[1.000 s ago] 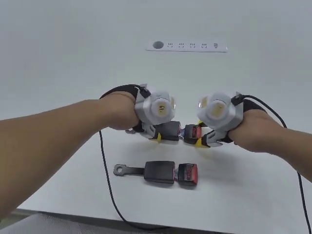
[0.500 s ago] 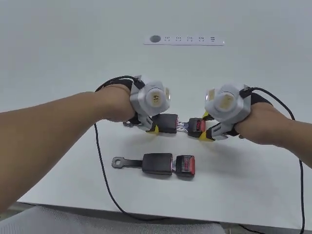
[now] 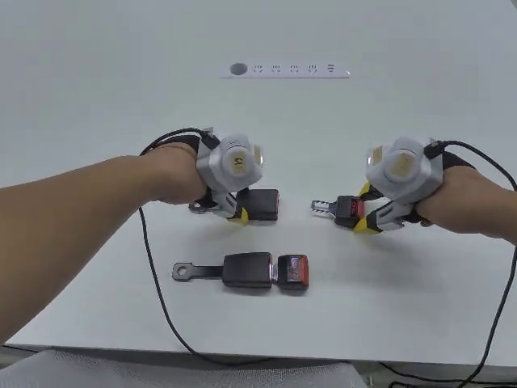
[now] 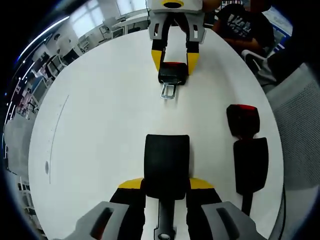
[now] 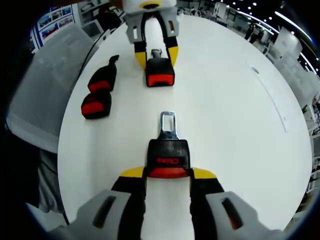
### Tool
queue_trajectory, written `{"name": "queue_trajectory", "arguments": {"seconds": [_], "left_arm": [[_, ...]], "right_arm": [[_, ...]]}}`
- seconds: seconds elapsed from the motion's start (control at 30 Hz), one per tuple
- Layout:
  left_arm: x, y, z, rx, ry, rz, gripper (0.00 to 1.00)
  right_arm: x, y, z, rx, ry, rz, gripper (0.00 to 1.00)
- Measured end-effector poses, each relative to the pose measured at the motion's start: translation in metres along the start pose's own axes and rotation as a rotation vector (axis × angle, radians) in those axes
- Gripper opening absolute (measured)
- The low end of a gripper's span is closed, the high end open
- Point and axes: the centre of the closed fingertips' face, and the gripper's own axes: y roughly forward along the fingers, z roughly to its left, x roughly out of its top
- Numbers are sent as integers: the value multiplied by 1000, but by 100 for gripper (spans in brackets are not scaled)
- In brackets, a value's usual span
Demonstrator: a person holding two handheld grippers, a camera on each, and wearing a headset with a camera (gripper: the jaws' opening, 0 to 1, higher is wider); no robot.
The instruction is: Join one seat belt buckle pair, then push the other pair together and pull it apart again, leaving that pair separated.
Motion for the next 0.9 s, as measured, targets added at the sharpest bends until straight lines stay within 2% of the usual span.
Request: {"name": "queue_trajectory", "arguments": {"seconds": [0.33,0.47,0.6,0.9], "left_arm": [[0,0,1,5,-11,3,32],[1,0,1,6,-16,5,32],[1,0,1,12,-21,11,32],[1,-1,1,18,-18,10,32]], "right_arm": [[-44,-20,-6,-20,53,32,33],[-55,-24,-8,-16,51,55,34],[-58,-25,-9,-12,51,70,34],[-55,-22,-10,3,26,110,35]]}}
